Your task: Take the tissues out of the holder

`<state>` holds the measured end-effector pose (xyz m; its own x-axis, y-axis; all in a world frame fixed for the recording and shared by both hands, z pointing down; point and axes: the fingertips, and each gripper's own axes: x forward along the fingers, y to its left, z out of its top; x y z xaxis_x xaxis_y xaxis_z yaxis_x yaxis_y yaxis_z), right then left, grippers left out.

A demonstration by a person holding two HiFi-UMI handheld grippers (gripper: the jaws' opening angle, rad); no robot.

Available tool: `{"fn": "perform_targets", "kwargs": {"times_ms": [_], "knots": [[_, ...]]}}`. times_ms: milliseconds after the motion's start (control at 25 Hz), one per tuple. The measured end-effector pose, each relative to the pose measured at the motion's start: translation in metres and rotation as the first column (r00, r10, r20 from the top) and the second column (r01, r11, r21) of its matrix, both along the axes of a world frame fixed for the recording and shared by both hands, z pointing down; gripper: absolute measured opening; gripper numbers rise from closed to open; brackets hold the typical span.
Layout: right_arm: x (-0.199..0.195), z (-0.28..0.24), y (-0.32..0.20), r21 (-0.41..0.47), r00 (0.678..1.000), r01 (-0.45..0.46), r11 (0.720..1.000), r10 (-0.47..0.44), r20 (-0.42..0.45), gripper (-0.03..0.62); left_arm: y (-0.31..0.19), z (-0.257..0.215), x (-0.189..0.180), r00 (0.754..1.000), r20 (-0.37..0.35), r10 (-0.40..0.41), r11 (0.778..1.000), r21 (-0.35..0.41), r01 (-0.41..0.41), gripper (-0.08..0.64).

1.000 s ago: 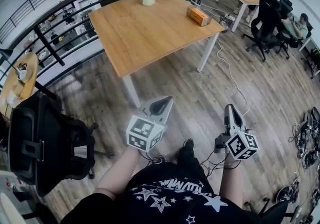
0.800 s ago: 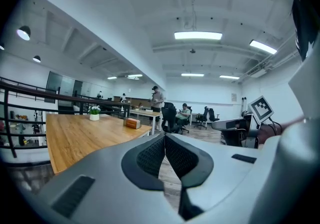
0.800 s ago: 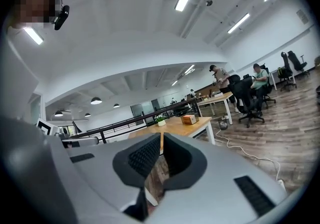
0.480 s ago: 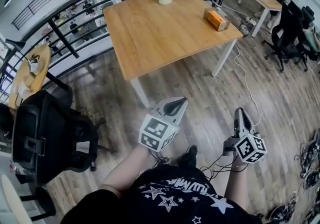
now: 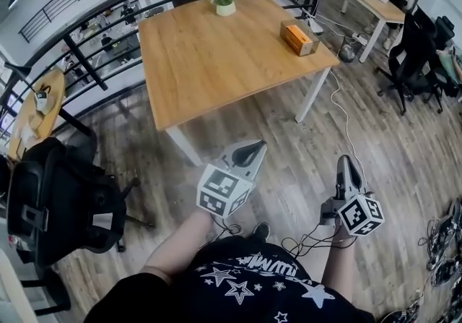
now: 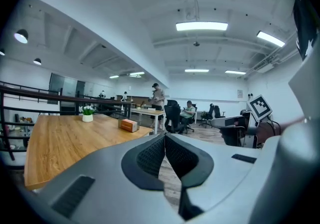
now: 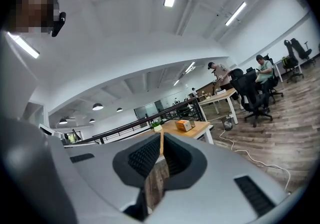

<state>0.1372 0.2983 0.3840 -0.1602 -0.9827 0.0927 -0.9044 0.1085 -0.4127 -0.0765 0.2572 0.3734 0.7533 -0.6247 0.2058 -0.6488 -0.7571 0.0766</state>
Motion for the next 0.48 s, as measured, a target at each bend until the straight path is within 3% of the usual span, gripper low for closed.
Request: {"fn": "perform_targets", "kwargs": {"times_ms": [320,480], "knots": [[0.057,-0.001,-0.026,0.011,0.999,0.035,0.999,-0.035,0.002,0.028,-0.017,0.000,0.050,0.999,0.014,-0.038,0.999,0.014,0.038,0.014],[0.060,0.006,-0.032,-0.001,0.999,0.050,0.999,-0.050,-0.008,0.028,-0.015,0.010,0.055,0.999,0.032,-0.033,0.999,-0.006,0.033,0.014]]}}
